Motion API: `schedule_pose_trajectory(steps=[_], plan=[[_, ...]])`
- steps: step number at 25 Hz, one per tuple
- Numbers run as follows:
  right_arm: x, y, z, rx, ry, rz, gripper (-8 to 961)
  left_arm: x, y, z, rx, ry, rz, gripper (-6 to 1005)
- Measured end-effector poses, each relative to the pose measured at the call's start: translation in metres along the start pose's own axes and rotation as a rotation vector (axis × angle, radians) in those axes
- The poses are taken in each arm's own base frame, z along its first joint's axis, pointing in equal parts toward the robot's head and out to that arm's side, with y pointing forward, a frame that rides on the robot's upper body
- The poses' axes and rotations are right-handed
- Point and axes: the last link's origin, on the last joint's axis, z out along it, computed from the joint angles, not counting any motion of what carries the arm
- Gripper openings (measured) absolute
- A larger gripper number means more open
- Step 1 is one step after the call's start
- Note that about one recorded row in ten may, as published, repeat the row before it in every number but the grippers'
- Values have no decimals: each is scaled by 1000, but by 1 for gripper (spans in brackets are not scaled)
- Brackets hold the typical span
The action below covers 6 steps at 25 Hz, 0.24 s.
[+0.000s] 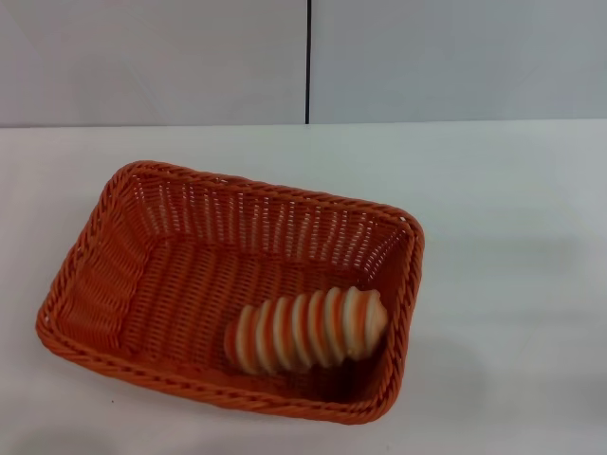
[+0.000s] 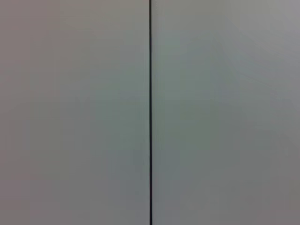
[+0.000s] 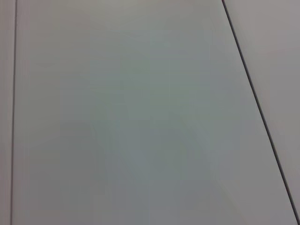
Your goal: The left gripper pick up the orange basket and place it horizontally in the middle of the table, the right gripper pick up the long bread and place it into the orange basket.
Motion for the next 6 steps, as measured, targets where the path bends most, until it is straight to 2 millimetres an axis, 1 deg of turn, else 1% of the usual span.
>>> schedule_pose_trajectory(steps=[4, 6], plan=[[2, -1, 3, 12, 8, 0, 567, -2, 2, 0, 15, 0, 8, 810], [3, -1, 7, 7, 10, 2, 567, -3, 3, 0, 22, 0, 17, 810]])
